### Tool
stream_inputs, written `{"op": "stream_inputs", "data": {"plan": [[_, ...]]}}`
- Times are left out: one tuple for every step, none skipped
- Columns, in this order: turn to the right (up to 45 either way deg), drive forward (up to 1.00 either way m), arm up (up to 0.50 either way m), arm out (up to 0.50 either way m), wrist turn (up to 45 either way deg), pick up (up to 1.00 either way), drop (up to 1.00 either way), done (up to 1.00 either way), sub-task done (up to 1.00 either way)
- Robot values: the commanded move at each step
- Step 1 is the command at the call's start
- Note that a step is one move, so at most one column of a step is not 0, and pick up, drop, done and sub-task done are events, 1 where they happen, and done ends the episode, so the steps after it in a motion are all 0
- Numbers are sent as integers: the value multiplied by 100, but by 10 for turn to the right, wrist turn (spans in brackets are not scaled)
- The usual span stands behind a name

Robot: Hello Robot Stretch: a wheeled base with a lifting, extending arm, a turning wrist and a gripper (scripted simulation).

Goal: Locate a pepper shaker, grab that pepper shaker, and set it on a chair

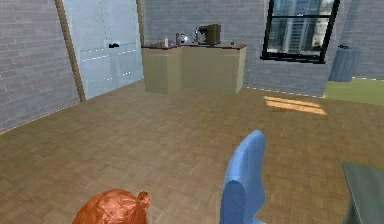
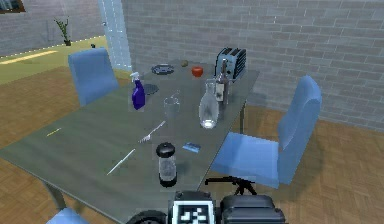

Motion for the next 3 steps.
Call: {"op": "stream_inputs", "data": {"plan": [[0,0,0,22,0,0,0,0,0],[0,0,0,0,450,0,0,0,0],[0,0,0,0,450,0,0,0,0]]}}
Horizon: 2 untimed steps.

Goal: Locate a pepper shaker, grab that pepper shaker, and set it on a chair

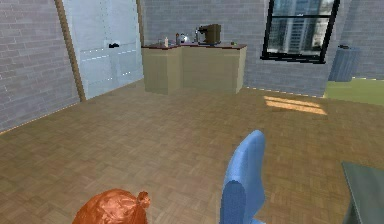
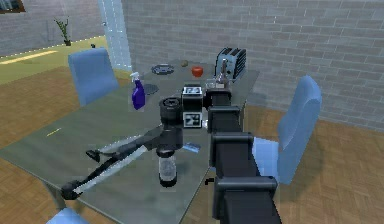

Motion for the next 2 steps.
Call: {"op": "stream_inputs", "data": {"plan": [[0,0,0,0,450,0,0,0,0],[0,0,0,0,300,0,0,0,0]]}}
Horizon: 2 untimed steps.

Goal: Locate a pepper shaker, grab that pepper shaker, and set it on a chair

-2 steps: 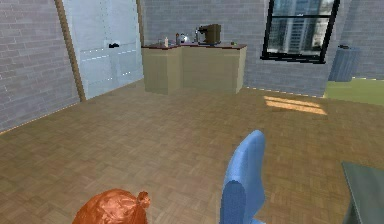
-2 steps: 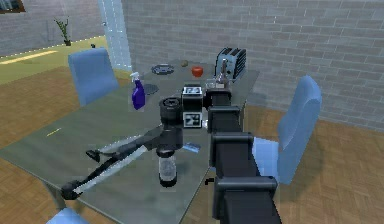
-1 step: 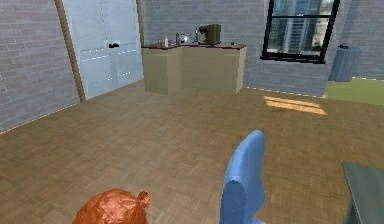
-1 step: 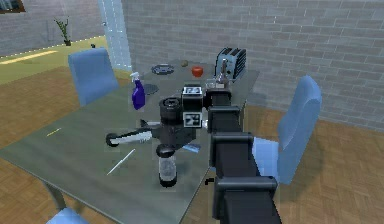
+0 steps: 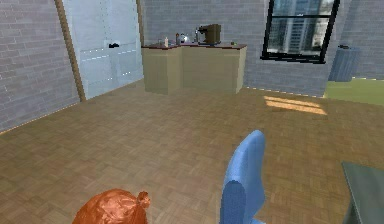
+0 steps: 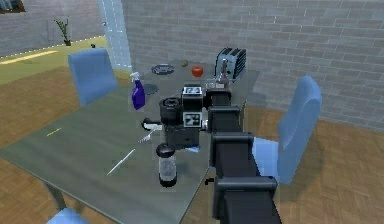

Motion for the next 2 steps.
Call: {"op": "stream_inputs", "data": {"plan": [[0,0,-30,0,0,0,0,0,0],[0,0,0,0,0,100,0,0,0]]}}
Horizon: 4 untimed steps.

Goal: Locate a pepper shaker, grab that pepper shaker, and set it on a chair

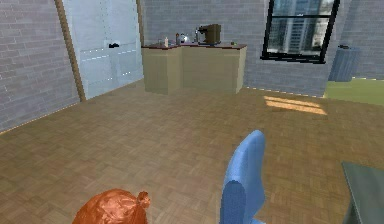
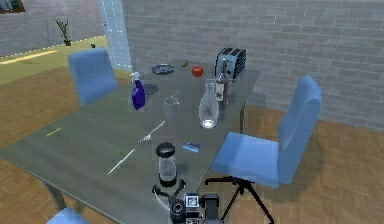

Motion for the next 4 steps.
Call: {"op": "stream_inputs", "data": {"plan": [[0,0,10,0,0,0,0,0,0],[0,0,22,0,0,0,0,0,0],[0,0,0,0,-450,0,0,0,0],[0,0,0,0,-450,0,0,0,0]]}}
